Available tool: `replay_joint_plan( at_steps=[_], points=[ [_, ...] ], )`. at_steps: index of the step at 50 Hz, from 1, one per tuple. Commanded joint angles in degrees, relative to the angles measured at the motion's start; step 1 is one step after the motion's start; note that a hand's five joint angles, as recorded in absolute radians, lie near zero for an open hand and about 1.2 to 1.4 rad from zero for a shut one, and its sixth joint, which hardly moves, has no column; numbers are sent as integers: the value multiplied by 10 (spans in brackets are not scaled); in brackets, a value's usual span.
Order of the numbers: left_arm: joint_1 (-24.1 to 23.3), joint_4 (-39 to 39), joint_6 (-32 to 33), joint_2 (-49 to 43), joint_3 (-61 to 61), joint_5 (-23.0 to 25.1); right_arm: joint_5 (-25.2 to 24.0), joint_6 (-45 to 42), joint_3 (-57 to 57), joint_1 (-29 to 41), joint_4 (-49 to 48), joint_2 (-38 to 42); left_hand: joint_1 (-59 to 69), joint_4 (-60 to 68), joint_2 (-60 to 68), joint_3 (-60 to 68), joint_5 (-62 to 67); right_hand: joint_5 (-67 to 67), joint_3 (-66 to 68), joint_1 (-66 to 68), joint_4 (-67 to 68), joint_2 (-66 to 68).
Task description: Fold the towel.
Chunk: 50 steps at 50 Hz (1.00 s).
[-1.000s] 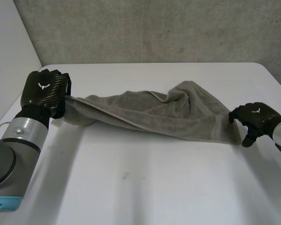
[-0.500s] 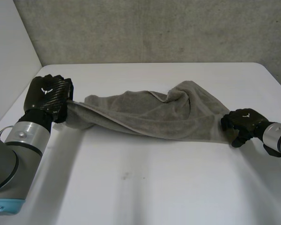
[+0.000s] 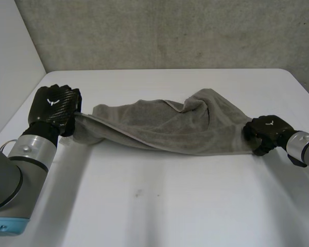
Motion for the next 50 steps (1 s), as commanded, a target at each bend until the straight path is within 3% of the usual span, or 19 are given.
replay_joint_plan(
  at_steps=[1,10,17,24,30,36,41,47,50],
  points=[
    [0,0,-1,0,-1,0,2,-2,-12,1,0,16,110,102,102,103,104,91,70,135,69,69],
    [0,0,-1,-1,-2,0,3,-3,-18,2,0,26,110,102,102,103,104,100,79,143,77,78],
    [0,0,-1,-3,-2,0,18,8,-35,7,-4,27,110,102,102,103,104,364,343,408,342,342],
    [0,0,-1,-3,-1,0,32,83,-43,14,-38,-7,110,102,102,103,104,365,344,409,342,343],
    [-1,-2,-1,-3,-2,1,33,90,-39,14,-28,-31,110,102,102,103,104,365,344,409,342,343],
    [0,-12,4,9,-11,1,37,-10,-32,7,115,-105,110,102,102,103,104,365,344,409,342,343],
    [0,-54,4,53,-22,2,81,-178,-24,-36,331,-187,110,102,102,103,104,365,344,409,342,343],
    [0,-127,7,108,-27,15,92,-253,3,-66,469,-271,110,102,102,103,104,365,344,409,342,343],
    [4,-187,25,149,-26,29,88,-259,9,-70,486,-301,110,102,102,103,104,365,344,409,342,343]
  ],
)
